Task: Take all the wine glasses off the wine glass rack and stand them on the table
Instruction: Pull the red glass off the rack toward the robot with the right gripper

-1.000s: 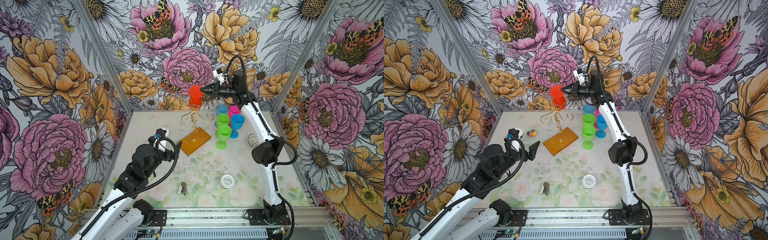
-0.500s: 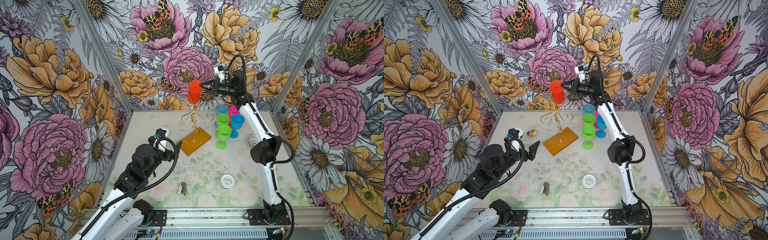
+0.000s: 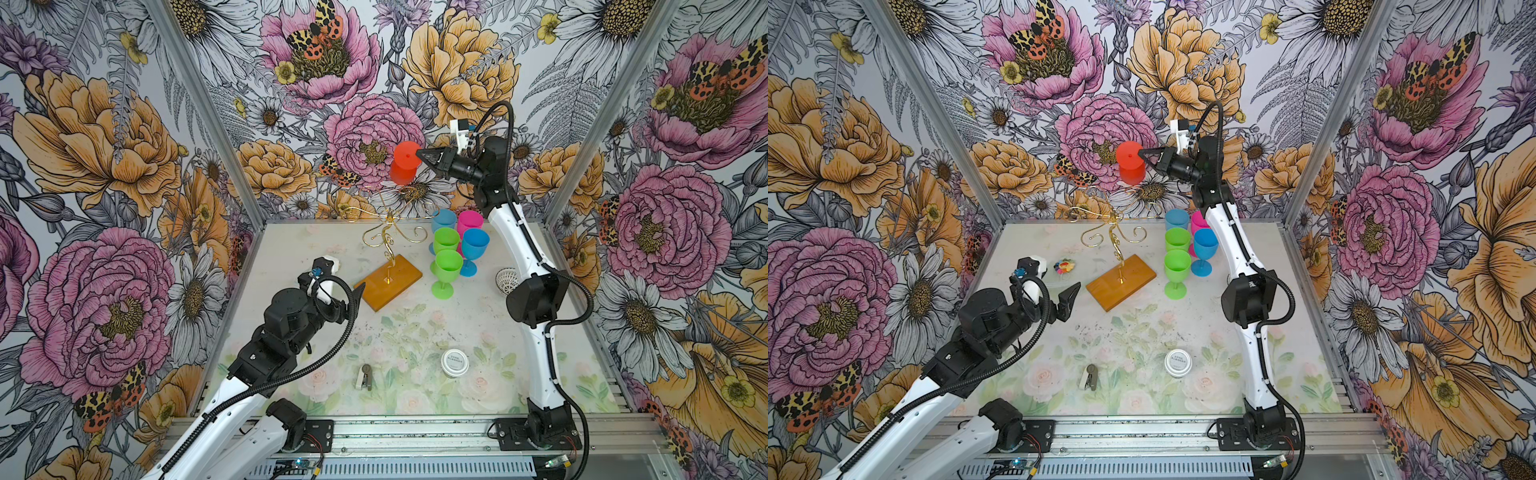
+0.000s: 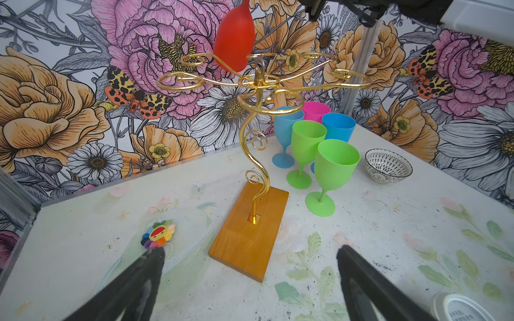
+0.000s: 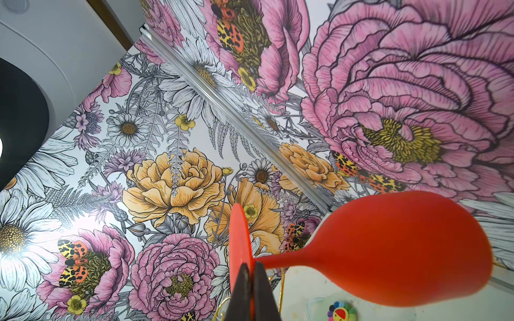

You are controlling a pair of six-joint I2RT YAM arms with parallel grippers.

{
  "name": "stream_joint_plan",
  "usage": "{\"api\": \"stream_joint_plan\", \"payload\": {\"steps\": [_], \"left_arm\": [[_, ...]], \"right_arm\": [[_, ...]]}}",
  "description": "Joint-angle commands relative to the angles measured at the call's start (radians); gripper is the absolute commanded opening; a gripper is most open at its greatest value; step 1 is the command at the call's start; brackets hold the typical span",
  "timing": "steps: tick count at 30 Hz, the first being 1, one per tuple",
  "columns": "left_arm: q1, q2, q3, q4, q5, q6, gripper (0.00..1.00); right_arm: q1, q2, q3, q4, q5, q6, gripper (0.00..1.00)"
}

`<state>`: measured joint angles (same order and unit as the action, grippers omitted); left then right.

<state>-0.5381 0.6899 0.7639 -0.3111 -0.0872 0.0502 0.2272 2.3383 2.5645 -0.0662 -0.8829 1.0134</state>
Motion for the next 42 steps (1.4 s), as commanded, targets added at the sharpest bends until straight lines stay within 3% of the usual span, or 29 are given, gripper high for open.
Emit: {"api": "stream_joint_plan", "payload": {"steps": [1, 7, 16, 24, 29, 36, 42], "left_arm": [[0.012, -0.001, -0.005, 0.003, 0.047, -0.012, 0.99], [0.035, 0.01, 0.0, 0.023, 0.122, -0.036, 0.99], [0.098, 0.041, 0.044, 0.069, 0.357, -0.121, 0.97], [0.125, 0.119, 0.113, 0.116, 0.56, -0.258, 0.94], [0.128, 0.178, 0.159, 0.156, 0.668, -0.346, 0.9], [0.132, 0.249, 0.202, 0.189, 0.777, -0.423, 0.88], [0.132, 0.271, 0.187, 0.241, 0.85, -0.47, 0.88]], "right_arm": [[-0.019, -0.13, -0.098, 0.031, 0.031, -0.08, 0.0], [-0.062, -0.405, -0.413, -0.019, 0.121, -0.258, 0.0], [-0.082, -0.744, -0.73, -0.196, 0.289, -0.526, 0.0], [-0.073, -0.946, -0.912, -0.308, 0.398, -0.641, 0.0], [-0.02, -1.045, -0.992, -0.418, 0.435, -0.799, 0.0], [0.056, -1.129, -1.049, -0.568, 0.454, -0.903, 0.0], [0.077, -1.178, -1.109, -0.634, 0.291, -0.914, 0.0]]}}
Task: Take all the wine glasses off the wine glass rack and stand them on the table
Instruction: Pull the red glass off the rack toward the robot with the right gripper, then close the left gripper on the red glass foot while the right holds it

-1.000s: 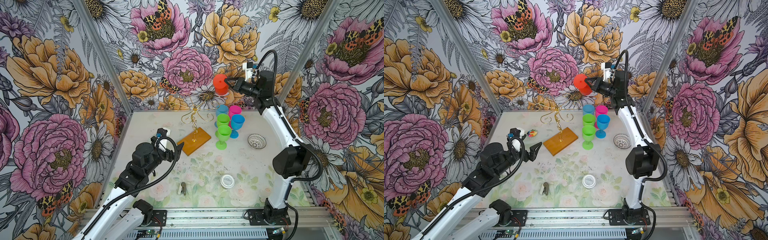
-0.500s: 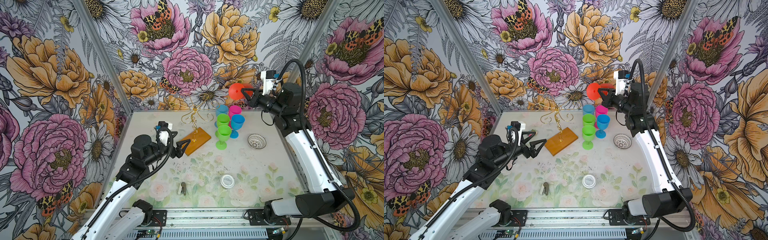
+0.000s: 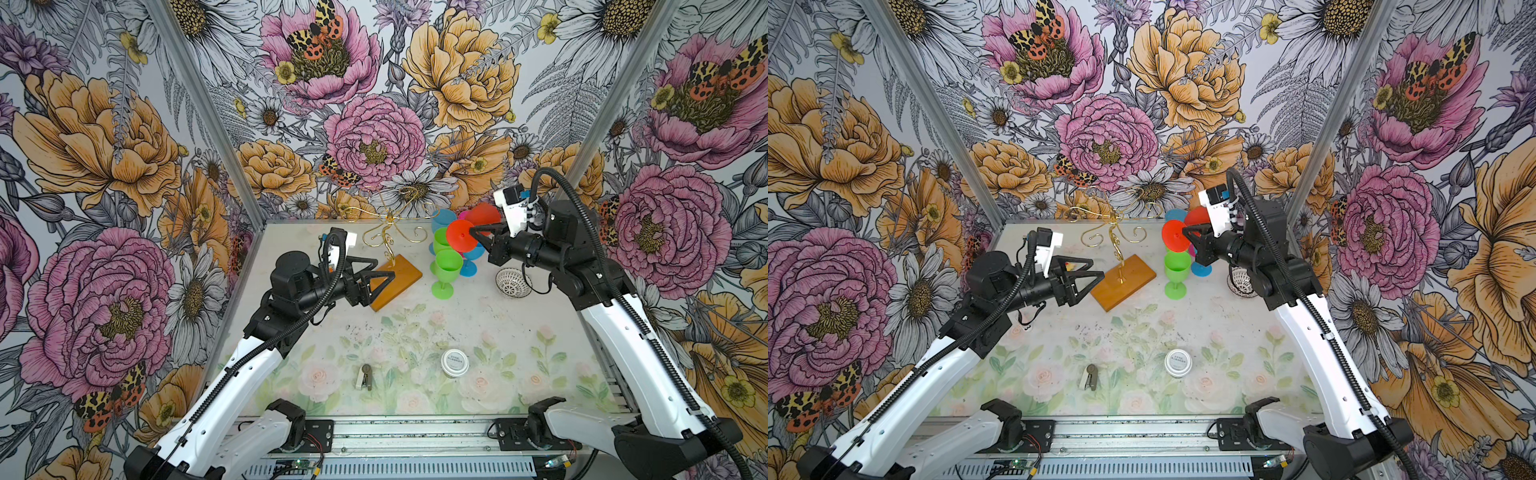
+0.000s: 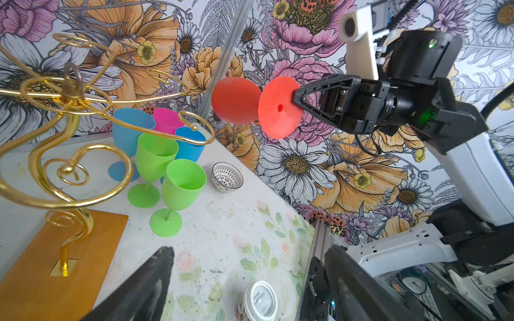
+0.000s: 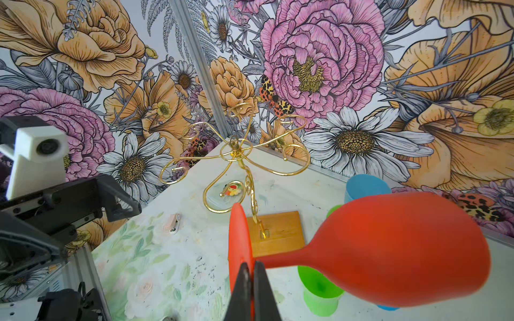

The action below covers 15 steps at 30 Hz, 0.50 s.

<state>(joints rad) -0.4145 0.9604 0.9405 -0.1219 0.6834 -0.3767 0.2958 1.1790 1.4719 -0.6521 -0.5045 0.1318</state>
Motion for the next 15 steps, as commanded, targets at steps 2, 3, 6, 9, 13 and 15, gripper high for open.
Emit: {"api": "stream_joint_plan", "payload": {"steps": [2, 3, 6, 9, 13, 15], "left_arm": [[0.008, 0.01, 0.011, 0.052, 0.105, -0.052, 0.88], [0.008, 0.015, 0.009, 0.054, 0.121, -0.061, 0.88], [0.009, 0.038, 0.012, 0.068, 0.167, -0.091, 0.85], [0.007, 0.064, 0.018, 0.079, 0.198, -0.126, 0.8], [-0.001, 0.106, 0.026, 0.089, 0.231, -0.157, 0.74], [-0.008, 0.125, 0.026, 0.099, 0.244, -0.17, 0.71]], "right_arm": [[0.023, -0.028, -0.032, -0.056, -0.133, -0.026, 0.0], [0.031, -0.033, -0.044, -0.055, -0.155, -0.024, 0.0], [0.055, -0.041, -0.071, -0.053, -0.221, -0.027, 0.0], [0.084, -0.038, -0.086, -0.051, -0.258, -0.023, 0.0], [0.12, -0.033, -0.093, -0.05, -0.287, -0.021, 0.0], [0.13, -0.026, -0.093, -0.049, -0.304, -0.017, 0.0]]}}
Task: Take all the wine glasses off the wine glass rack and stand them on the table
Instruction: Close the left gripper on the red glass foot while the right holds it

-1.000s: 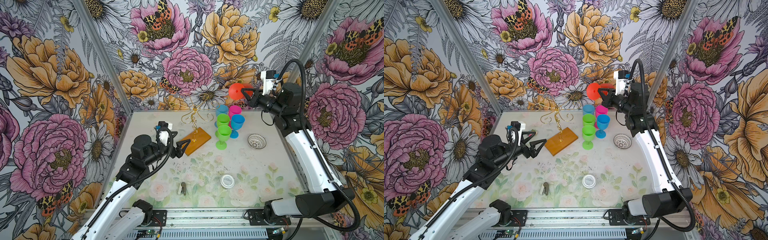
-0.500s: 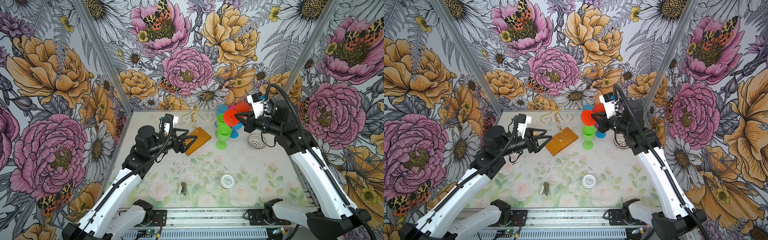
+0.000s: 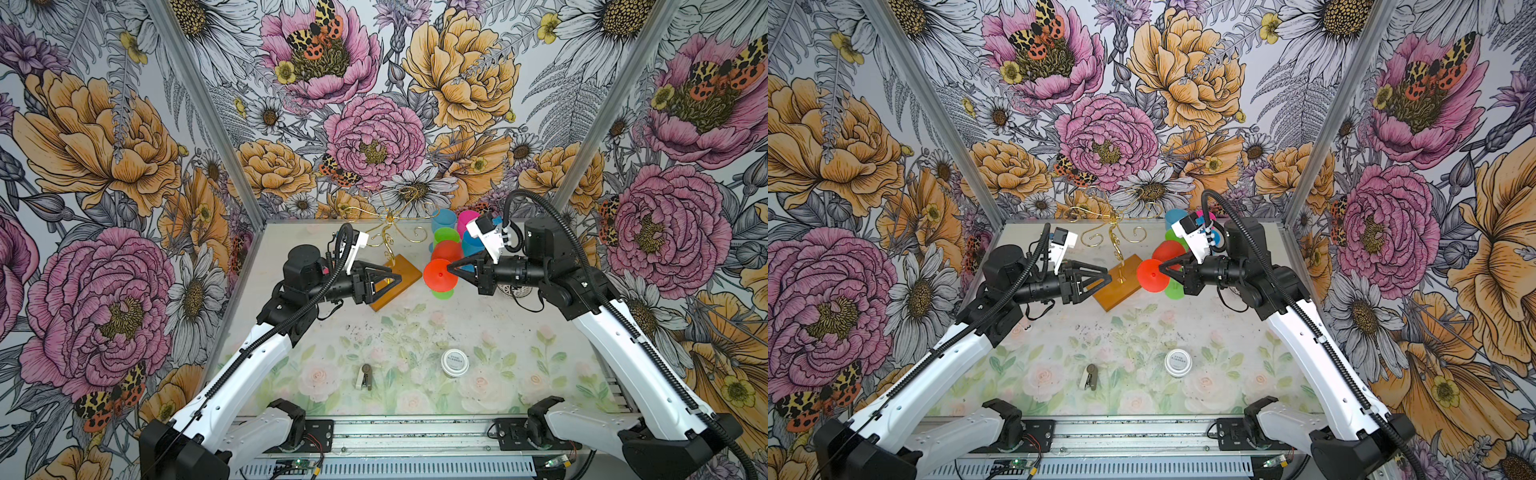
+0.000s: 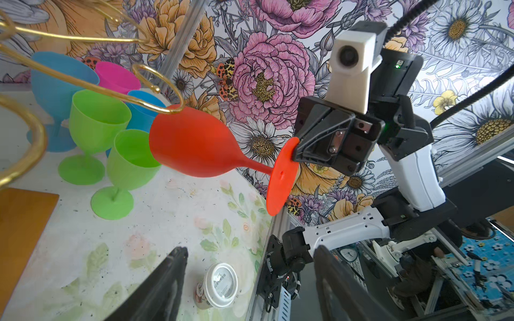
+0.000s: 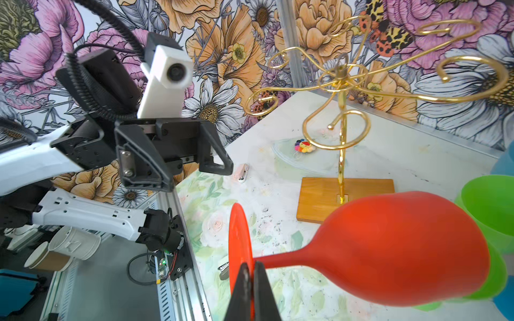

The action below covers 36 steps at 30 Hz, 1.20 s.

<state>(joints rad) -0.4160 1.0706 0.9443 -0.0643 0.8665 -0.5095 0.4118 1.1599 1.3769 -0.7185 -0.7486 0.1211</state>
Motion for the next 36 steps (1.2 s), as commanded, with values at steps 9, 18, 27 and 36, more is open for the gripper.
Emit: {"api": "stream_joint_plan", "payload": {"steps": [9, 18, 27, 36], "left_arm": [[-0.069, 0.063, 0.04, 0.064, 0.1, -0.044, 0.57], [-0.075, 0.06, 0.034, 0.067, 0.124, -0.045, 0.44], [-0.079, 0.058, 0.031, 0.066, 0.158, -0.05, 0.37], [-0.086, 0.068, 0.036, 0.066, 0.174, -0.058, 0.26]], "right_arm": [[0.079, 0.044, 0.021, 0.021, -0.09, -0.011, 0.0], [0.099, 0.071, 0.016, 0.059, -0.1, -0.002, 0.0], [0.104, 0.084, 0.011, 0.116, -0.087, 0.035, 0.0], [0.105, 0.089, -0.005, 0.142, -0.085, 0.059, 0.0]]}}
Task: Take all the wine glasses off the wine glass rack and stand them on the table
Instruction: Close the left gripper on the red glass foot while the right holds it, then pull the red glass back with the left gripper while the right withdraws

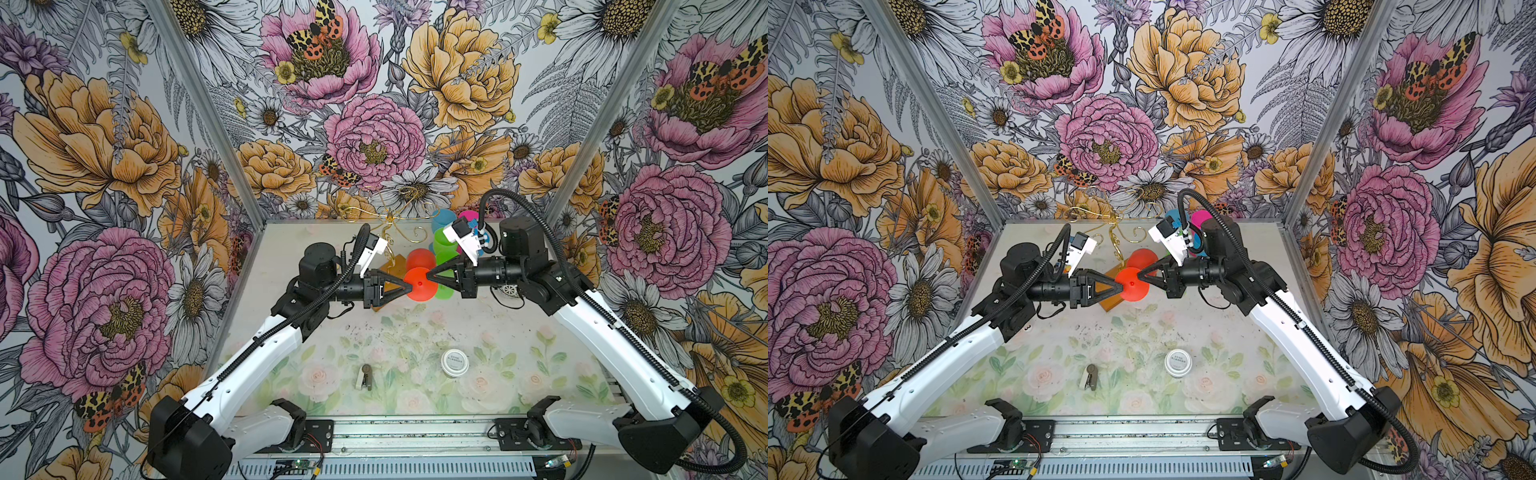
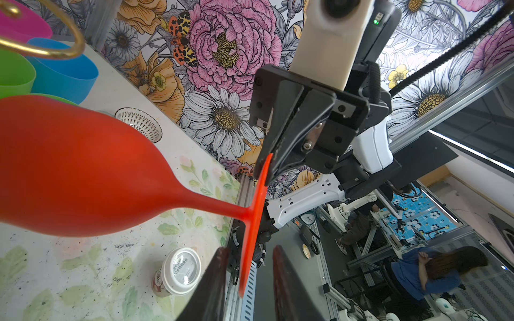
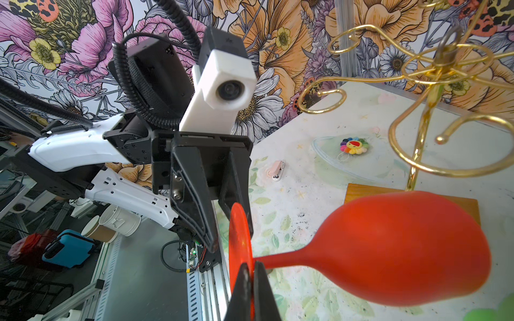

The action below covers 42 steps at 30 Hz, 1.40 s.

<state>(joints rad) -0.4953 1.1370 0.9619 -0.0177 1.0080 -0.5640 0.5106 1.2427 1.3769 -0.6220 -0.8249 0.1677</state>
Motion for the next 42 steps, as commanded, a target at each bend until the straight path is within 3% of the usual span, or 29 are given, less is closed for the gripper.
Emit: {"api": "stream_joint_plan", "payload": {"steps": [1, 19, 23, 30, 36, 42], "left_arm": [[-0.006, 0.003, 0.018, 0.021, 0.031, -0.003, 0.26], [-0.012, 0.021, 0.043, 0.02, 0.04, -0.045, 0.0], [-0.015, 0.012, 0.034, 0.02, 0.038, -0.047, 0.0], [-0.017, -0.017, 0.002, 0.016, 0.034, -0.034, 0.0], [-0.016, -0.046, 0.02, -0.154, -0.019, 0.102, 0.0], [-0.033, -0.082, 0.028, -0.328, -0.133, 0.266, 0.0]], "right_arm": [[0.007, 0.006, -0.006, 0.045, -0.008, 0.013, 0.0], [0.006, 0.005, -0.028, 0.048, 0.008, 0.004, 0.0], [0.003, -0.001, -0.028, 0.048, 0.008, 0.006, 0.08], [-0.016, -0.027, -0.028, 0.048, 0.006, 0.01, 0.36], [-0.061, -0.068, -0.027, 0.048, 0.059, 0.046, 0.53], [-0.135, -0.075, -0.036, 0.044, 0.18, 0.139, 0.6]]}}
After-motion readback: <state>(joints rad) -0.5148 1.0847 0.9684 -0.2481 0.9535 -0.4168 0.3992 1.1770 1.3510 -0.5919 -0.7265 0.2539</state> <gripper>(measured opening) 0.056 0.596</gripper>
